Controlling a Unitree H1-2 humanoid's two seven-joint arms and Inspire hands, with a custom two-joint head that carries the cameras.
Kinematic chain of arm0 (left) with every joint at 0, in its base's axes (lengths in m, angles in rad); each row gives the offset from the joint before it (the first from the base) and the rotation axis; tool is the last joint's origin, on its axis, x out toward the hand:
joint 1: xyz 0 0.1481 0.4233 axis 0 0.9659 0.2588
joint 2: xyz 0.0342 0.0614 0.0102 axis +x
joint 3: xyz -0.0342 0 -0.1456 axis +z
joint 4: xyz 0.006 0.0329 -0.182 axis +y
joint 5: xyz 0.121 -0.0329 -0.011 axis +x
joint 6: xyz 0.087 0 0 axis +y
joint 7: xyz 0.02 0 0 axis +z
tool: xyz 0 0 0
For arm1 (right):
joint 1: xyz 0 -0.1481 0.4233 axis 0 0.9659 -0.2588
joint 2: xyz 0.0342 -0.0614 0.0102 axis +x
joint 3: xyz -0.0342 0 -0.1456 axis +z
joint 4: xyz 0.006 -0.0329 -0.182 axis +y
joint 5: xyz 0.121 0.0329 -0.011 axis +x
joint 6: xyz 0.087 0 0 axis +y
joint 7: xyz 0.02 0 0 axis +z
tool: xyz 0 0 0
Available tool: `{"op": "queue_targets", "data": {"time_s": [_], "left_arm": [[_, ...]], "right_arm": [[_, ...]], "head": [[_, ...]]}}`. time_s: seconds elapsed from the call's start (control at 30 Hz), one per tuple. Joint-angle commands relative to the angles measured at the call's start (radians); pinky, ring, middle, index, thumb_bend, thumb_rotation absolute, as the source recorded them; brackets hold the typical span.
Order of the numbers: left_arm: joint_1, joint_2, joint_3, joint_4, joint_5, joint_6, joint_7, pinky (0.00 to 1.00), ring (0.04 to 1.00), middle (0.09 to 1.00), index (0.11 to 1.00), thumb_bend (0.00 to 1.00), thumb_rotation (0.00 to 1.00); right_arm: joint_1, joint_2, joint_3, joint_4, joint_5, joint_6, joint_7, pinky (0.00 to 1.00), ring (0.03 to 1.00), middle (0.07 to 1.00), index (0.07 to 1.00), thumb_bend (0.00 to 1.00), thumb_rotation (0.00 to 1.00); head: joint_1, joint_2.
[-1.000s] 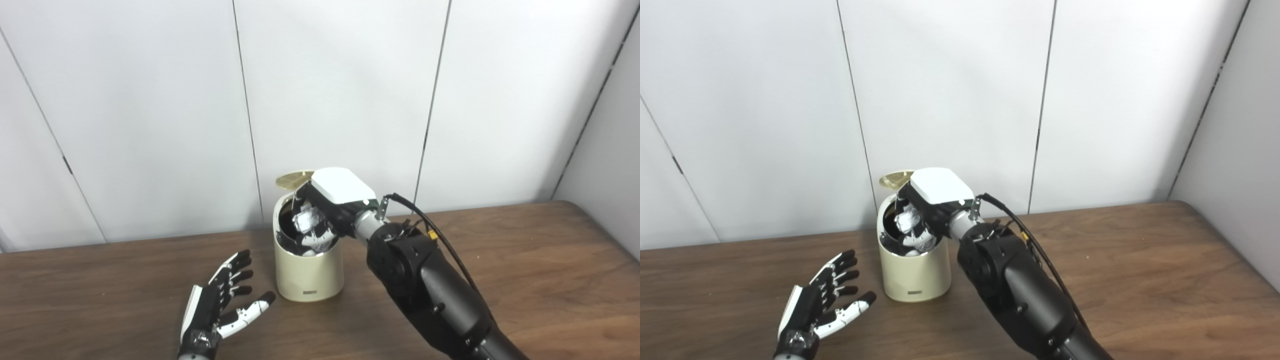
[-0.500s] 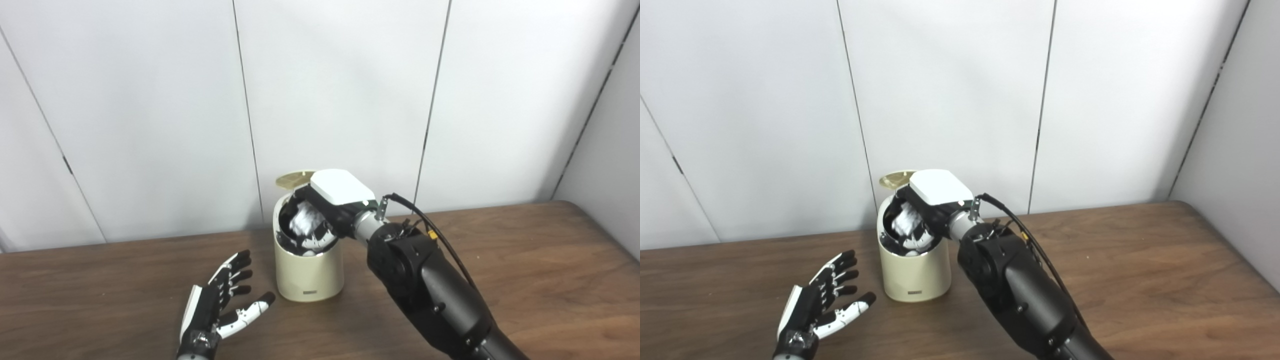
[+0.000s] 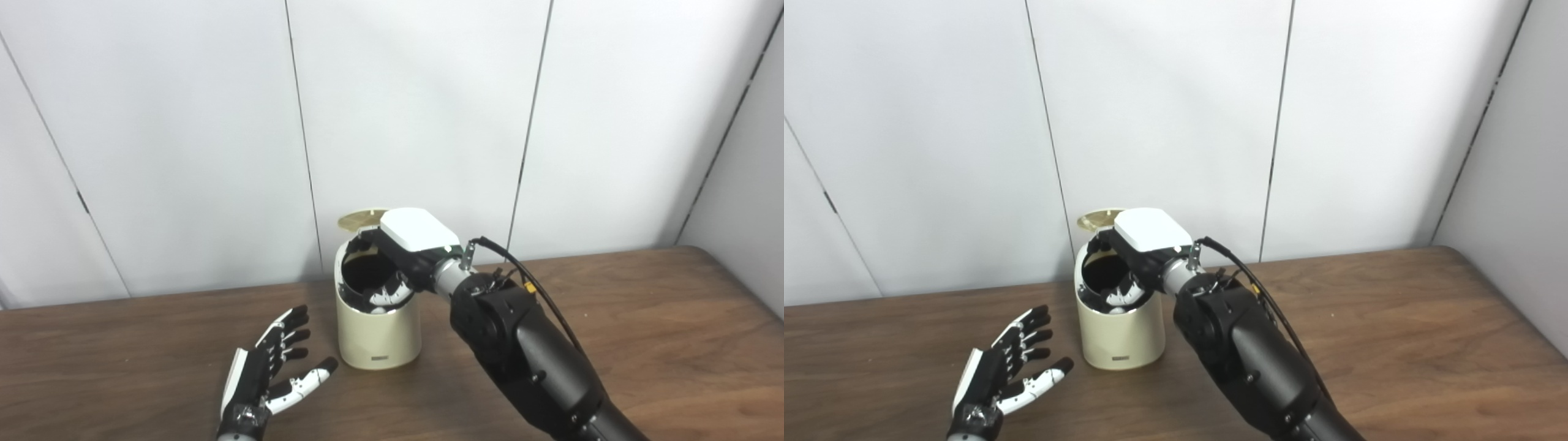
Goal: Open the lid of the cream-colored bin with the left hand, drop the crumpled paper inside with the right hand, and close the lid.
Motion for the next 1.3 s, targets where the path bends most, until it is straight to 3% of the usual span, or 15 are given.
{"op": "queue_targets", "data": {"time_s": [0.0, 0.17, 0.3, 0.37, 0.4, 0.47, 0.53, 0.67, 0.77, 0.87, 1.0, 1.03, 1.07, 1.13, 1.27], "left_arm": [[-0.03, 0.004, -0.001, -0.01, 0.001, -0.039, -0.001, 0.74, 0.827, 0.871, 0.902, 0.67, 0.15], [-0.029, 0.004, -0.002, -0.012, 0.007, -0.039, 0.003, 0.74, 0.827, 0.871, 0.9, 0.67, 0.15], [-0.029, 0.004, -0.001, -0.017, 0.006, -0.032, 0.004, 0.75, 0.825, 0.868, 0.898, 0.67, 0.14], [-0.029, 0.005, -0.001, -0.018, 0.008, -0.029, 0.004, 0.75, 0.821, 0.867, 0.899, 0.66, 0.14], [-0.029, 0.005, -0.001, -0.019, 0.007, -0.028, 0.005, 0.75, 0.82, 0.867, 0.898, 0.66, 0.13], [-0.03, 0.006, 0.0, -0.018, 0.008, -0.028, 0.005, 0.75, 0.819, 0.867, 0.898, 0.66, 0.13], [-0.031, 0.006, -0.001, -0.016, 0.009, -0.029, 0.006, 0.74, 0.816, 0.865, 0.897, 0.66, 0.13], [-0.033, 0.008, -0.001, -0.011, 0.009, -0.033, 0.006, 0.74, 0.82, 0.866, 0.898, 0.66, 0.14], [-0.032, 0.007, 0.002, -0.01, 0.007, -0.036, 0.009, 0.74, 0.822, 0.868, 0.899, 0.67, 0.15], [-0.032, 0.006, 0.006, -0.01, -0.002, -0.043, 0.009, 0.74, 0.824, 0.869, 0.904, 0.67, 0.14], [-0.031, 0.004, 0.01, -0.014, -0.007, -0.04, 0.006, 0.75, 0.825, 0.867, 0.902, 0.68, 0.15], [-0.031, 0.005, 0.01, -0.015, -0.008, -0.041, 0.005, 0.74, 0.827, 0.867, 0.902, 0.68, 0.15], [-0.031, 0.005, 0.01, -0.016, -0.009, -0.041, 0.003, 0.73, 0.827, 0.869, 0.905, 0.68, 0.16], [-0.03, 0.005, 0.01, -0.018, -0.01, -0.042, 0.002, 0.72, 0.827, 0.87, 0.907, 0.67, 0.15], [-0.026, 0.003, 0.01, -0.027, -0.013, -0.043, 0.003, 0.69, 0.828, 0.871, 0.906, 0.67, 0.14]], "right_arm": [[-0.032, -0.02, -0.015, -0.021, -0.009, -0.003, 0.003, 0.48, 0.673, 0.771, 0.742, 0.87, 0.13], [-0.029, -0.023, -0.02, -0.033, -0.009, -0.009, 0.0, 0.49, 0.673, 0.766, 0.73, 0.85, 0.13], [-0.01, -0.014, -0.062, -0.08, 0.033, -0.024, -0.043, 0.36, 0.499, 0.628, 0.633, 0.82, 0.08], [0.003, -0.011, -0.082, -0.117, 0.039, -0.024, -0.058, 0.34, 0.46, 0.59, 0.596, 0.79, 0.06], [0.009, -0.011, -0.09, -0.132, 0.035, -0.022, -0.064, 0.33, 0.444, 0.584, 0.546, 0.66, 0.1], [0.022, -0.011, -0.11, -0.168, 0.03, -0.022, -0.081, 0.3, 0.406, 0.561, 0.504, 0.55, 0.13], [0.036, -0.008, -0.134, -0.199, 0.032, -0.02, -0.1, 0.3, 0.403, 0.487, 0.513, 0.53, 0.03], [0.074, -0.004, -0.187, -0.239, 0.059, -0.037, -0.163, 0.29, 0.399, 0.459, 0.522, 0.53, 0.0], [0.127, 0.017, -0.256, -0.242, 0.138, -0.064, -0.25, 0.34, 0.451, 0.481, 0.503, 0.53, 0.0], [0.204, 0.052, -0.351, -0.221, 0.284, -0.135, -0.358, 0.33, 0.418, 0.489, 0.498, 0.53, 0.0], [0.283, 0.068, -0.427, -0.197, 0.435, -0.187, -0.411, 0.43, 0.448, 0.491, 0.502, 0.53, 0.0], [0.305, 0.07, -0.447, -0.173, 0.495, -0.21, -0.414, 0.42, 0.446, 0.562, 0.5, 0.52, 0.07], [0.325, 0.072, -0.464, -0.152, 0.548, -0.221, -0.41, 0.43, 0.465, 0.634, 0.578, 0.6, 0.11], [0.353, 0.071, -0.482, -0.123, 0.623, -0.228, -0.398, 0.45, 0.496, 0.674, 0.692, 0.71, 0.14], [0.406, 0.073, -0.509, -0.061, 0.798, -0.269, -0.365, 0.55, 0.599, 0.755, 0.788, 0.79, 0.23]], "head": [[0.0, 0.001], [0.003, 0.0], [0.004, 0.0], [0.004, -0.001], [0.004, -0.001], [0.004, 0.0], [0.003, -0.001], [0.006, -0.003], [0.006, -0.003], [0.009, -0.002], [0.011, 0.001], [0.016, 0.001], [0.021, 0.002], [0.021, 0.002], [0.057, 0.0]]}}
